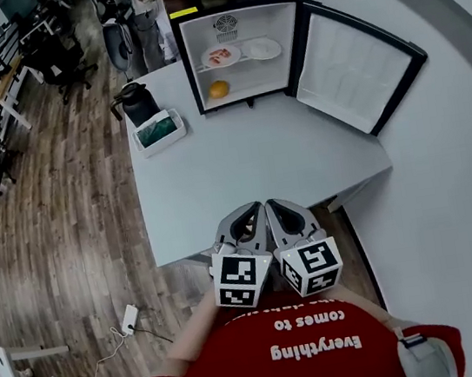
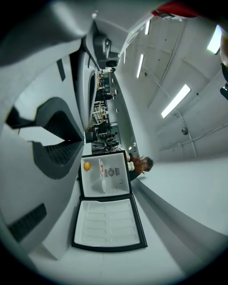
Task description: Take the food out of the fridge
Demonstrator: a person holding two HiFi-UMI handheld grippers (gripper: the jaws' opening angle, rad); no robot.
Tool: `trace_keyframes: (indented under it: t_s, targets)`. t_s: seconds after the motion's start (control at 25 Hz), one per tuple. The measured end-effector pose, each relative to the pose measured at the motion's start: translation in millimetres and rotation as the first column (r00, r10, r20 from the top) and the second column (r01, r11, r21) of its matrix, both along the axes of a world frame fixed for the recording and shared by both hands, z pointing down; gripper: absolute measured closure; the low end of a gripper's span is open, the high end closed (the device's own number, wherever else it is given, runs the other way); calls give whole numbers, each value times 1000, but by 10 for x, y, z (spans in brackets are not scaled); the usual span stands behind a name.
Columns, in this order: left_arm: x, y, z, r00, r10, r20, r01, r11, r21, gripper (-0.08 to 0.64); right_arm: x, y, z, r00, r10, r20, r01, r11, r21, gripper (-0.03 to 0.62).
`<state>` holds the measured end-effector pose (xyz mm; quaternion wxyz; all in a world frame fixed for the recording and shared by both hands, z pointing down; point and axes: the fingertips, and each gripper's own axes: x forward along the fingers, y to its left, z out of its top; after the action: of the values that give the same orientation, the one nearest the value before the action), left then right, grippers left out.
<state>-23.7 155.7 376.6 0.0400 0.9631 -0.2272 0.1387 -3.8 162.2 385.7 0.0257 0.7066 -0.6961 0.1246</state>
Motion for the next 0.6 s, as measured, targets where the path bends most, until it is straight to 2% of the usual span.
trace_keyframes:
  t_s: [0.16,0.36,0.6]
  targets:
    - [85,-649,8,999,-44,-4,44,999,9,560,79,-655,54,998,-50,-32,49,998,-28,578]
    - [158,-1267,135,998,-67,-10,67,998,-17,560,229,-1352,103,992,-82,100,86,996,-33,578]
    - [369,-1583,345,998,-57,11,58,997,-57,560,755,-1899,198,988,-31,149,41,997,-67,575]
